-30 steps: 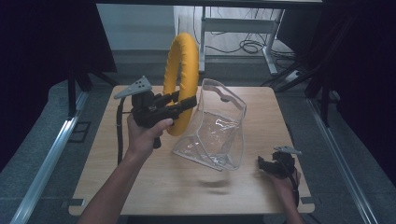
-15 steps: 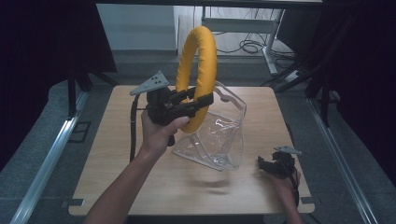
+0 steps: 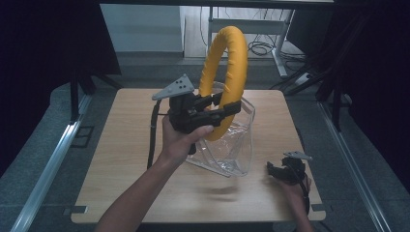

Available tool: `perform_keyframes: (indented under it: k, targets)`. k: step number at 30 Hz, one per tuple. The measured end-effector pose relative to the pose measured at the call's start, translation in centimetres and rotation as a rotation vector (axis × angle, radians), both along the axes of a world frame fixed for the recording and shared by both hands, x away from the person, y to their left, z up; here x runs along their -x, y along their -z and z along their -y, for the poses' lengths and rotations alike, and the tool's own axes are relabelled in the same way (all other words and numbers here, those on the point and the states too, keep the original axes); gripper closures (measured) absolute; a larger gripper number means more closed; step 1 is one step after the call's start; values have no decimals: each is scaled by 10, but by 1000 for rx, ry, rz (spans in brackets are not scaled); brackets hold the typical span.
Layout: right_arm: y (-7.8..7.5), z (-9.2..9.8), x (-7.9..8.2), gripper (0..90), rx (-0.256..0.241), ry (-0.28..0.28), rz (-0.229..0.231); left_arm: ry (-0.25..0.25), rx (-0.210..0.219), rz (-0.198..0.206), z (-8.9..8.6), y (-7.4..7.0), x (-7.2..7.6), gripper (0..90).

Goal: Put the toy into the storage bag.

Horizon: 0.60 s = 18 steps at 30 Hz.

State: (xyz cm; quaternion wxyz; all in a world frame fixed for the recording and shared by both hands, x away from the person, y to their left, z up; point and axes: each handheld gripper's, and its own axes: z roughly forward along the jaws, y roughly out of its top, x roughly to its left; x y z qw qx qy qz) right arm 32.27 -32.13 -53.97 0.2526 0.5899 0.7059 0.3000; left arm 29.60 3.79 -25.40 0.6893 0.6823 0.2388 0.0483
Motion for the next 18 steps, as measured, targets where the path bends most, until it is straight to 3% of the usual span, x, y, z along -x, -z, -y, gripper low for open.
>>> perform_keyframes:
  k: [10,18]
  targets:
    - [0,0,0,151,3,-2,2,47,0,-12,24,8,-1,515]
    - [0,0,0,150,4,-4,2,70,-6,-46,39,21,-6,515]
